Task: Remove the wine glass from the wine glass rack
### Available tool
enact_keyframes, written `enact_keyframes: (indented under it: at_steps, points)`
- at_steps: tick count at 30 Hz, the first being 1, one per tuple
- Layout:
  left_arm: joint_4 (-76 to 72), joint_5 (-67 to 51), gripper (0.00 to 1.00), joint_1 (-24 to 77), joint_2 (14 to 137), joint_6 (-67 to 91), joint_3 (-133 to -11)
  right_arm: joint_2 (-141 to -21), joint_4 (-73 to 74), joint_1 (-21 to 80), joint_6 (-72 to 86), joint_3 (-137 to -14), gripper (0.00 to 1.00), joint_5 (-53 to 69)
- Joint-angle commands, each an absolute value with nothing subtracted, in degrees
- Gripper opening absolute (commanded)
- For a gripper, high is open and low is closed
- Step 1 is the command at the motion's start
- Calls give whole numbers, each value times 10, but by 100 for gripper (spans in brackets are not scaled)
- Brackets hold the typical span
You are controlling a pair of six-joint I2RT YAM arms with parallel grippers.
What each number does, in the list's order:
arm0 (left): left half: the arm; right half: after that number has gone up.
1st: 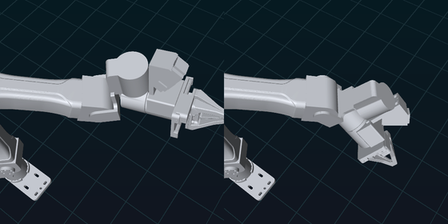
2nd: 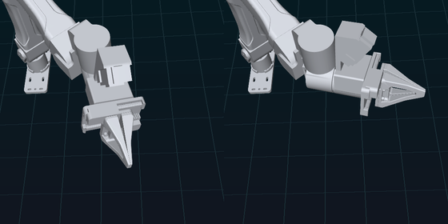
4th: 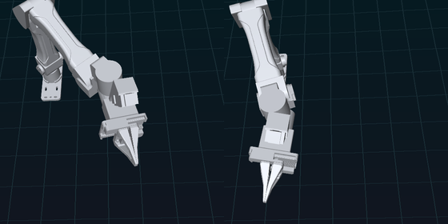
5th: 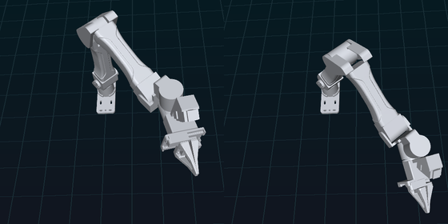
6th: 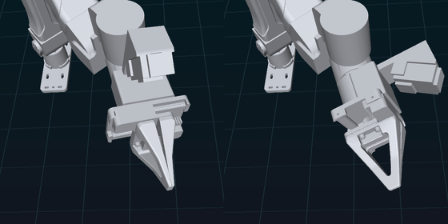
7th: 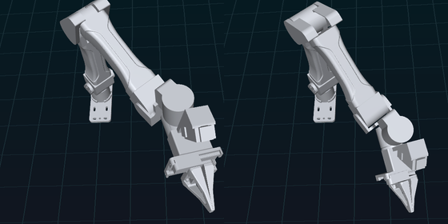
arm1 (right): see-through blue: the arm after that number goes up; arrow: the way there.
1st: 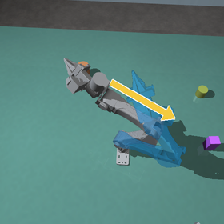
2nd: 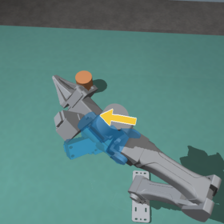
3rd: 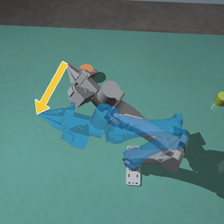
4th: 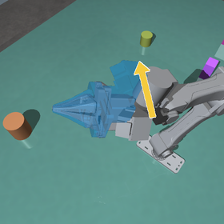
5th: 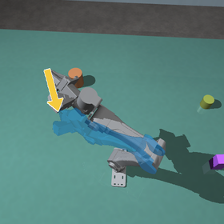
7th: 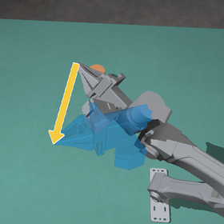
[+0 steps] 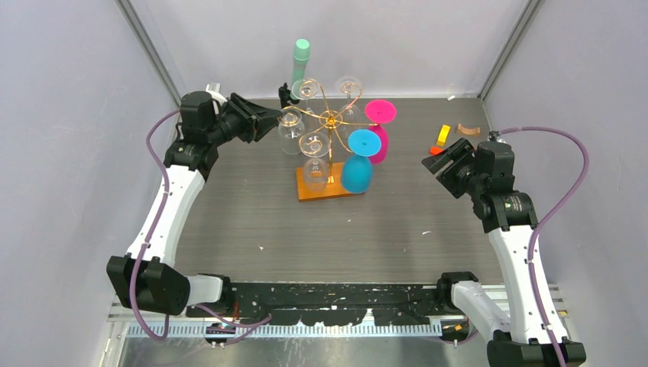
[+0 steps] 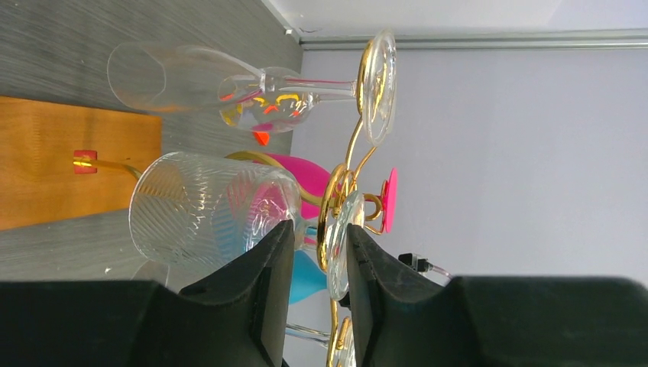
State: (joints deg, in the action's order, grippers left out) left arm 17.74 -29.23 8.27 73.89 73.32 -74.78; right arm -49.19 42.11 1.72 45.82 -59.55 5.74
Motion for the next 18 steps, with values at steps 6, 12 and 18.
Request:
enact_keyframes:
  at_steps: [6, 12, 18]
  points:
    - [185, -299, 37, 85, 709, 701, -760, -478, 425, 17, 457, -600, 66, 14]
    - [183, -318, 41, 86, 705, 699, -758, -477, 426, 17, 461, -597, 66, 9]
    - [173, -336, 38, 89, 711, 697, -756, -478, 426, 17, 463, -593, 66, 4]
